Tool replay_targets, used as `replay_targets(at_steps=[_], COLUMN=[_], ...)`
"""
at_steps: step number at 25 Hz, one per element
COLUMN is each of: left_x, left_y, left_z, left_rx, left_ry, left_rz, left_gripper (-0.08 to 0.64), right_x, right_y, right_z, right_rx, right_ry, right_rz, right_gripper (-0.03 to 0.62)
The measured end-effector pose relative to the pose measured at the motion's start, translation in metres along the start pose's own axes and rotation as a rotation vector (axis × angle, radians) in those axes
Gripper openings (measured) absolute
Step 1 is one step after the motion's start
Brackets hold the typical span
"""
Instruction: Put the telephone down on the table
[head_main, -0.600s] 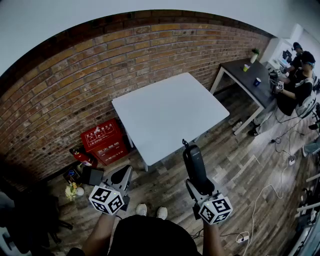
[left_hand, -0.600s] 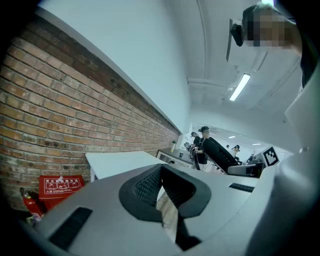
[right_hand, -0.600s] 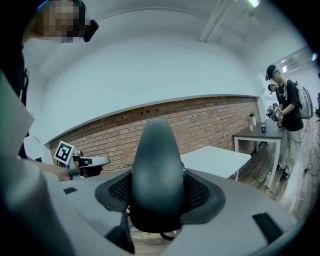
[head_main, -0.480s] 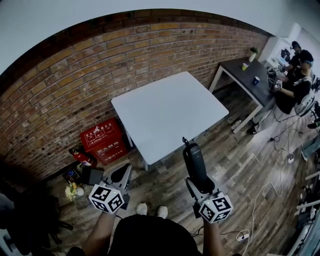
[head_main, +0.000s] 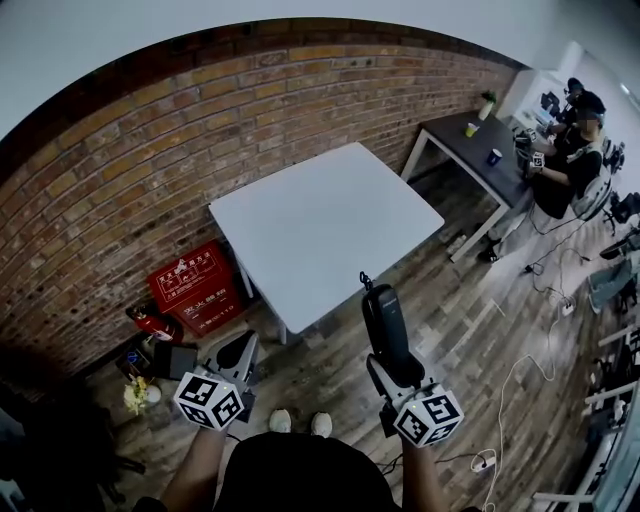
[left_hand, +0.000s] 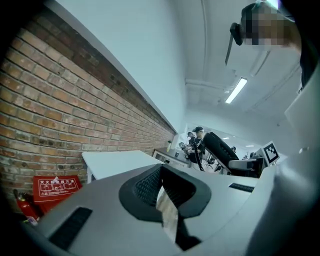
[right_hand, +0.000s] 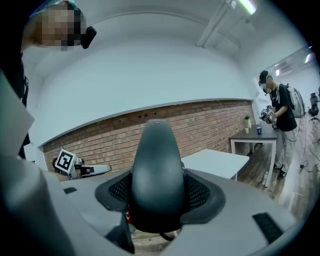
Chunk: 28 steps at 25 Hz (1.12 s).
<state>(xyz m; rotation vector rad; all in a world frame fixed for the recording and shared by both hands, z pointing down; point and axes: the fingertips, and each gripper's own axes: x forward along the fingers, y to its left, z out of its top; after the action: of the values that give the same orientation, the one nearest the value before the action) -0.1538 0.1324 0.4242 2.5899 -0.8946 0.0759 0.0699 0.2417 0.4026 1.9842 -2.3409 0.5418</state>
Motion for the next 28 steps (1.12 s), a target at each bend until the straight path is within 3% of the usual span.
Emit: replay_targets(at_steps=[14, 28], left_x=[-0.011, -0.010], left_y=[0.035, 0.073], left_z=[0.000, -0.008], left_rx=[-0.016, -0.077], left_ry=[0.012, 0.010], left_rz=[-0.059, -0.037], left_gripper=[0.014, 0.012], right_x=[0.020, 0.051], right_y=[0.033, 0.036], right_z=[0.004, 0.019], right_rx=[0.000, 0.002], right_ry=[-0.021, -0.012], right_rz=[-0.046, -0.047], right_gripper=[0.275, 0.275])
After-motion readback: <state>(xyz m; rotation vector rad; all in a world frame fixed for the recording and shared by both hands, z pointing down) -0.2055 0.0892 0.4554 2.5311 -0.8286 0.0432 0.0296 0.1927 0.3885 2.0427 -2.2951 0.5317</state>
